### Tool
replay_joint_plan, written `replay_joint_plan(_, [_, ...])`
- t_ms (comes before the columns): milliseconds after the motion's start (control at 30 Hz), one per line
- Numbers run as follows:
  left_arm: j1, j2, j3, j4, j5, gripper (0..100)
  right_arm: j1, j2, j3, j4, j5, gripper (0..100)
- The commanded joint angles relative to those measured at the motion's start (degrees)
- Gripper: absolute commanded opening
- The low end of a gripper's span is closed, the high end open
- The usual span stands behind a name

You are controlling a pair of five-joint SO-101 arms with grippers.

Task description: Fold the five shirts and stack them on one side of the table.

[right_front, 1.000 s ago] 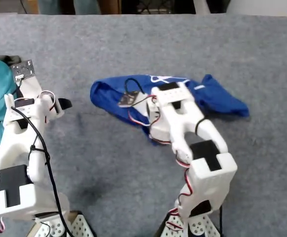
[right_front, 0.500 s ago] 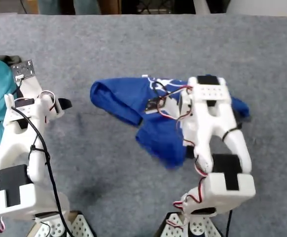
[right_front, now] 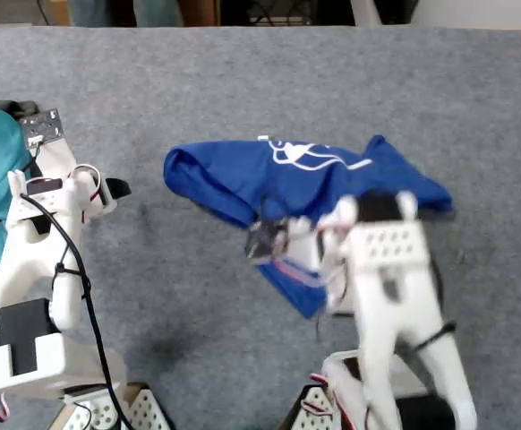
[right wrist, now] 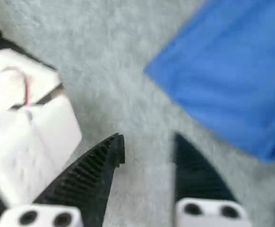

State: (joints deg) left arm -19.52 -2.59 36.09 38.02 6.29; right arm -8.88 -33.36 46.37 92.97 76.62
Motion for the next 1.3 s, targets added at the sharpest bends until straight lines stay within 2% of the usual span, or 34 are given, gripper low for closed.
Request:
replay_joint_plan(0, [0.5,-0.3,-2.3,0.0,0.2,33,-7.0,-6.1,10.9,-8.6,-4.9,11.0])
replay_joint_plan(133, [0.5,-0.3,-2.2,-0.1,0.2,33,-14.2,-6.6,17.8,-16.4,-10.8,20.8])
replay_joint_plan(267, [0.5,-0.3,-2.2,-0.1,0.2,33,-16.8,-6.6,19.8,-19.2,-12.8,19.0])
replay_joint_plan(467, [0.5,-0.3,-2.2,0.1,0.2,33,-15.8,-6.6,19.9,-19.4,-12.7,12.0])
replay_joint_plan(700, [0.5,-0.3,-2.2,0.1,0.2,33,-9.1,-6.5,19.8,-20.7,-10.6,12.0])
replay_joint_plan(967, [0.5,-0.3,-2.2,0.1,0.2,33,-9.1,-6.5,19.9,-21.6,-10.5,12.3])
replay_joint_plan(1167, [0.5,-0.3,-2.2,0.1,0.1,33,-8.8,-6.5,23.3,-26.7,-10.7,24.8])
replay_joint_plan(1267, [0.5,-0.3,-2.2,0.1,0.1,33,-8.8,-6.5,23.5,-26.7,-10.7,25.3])
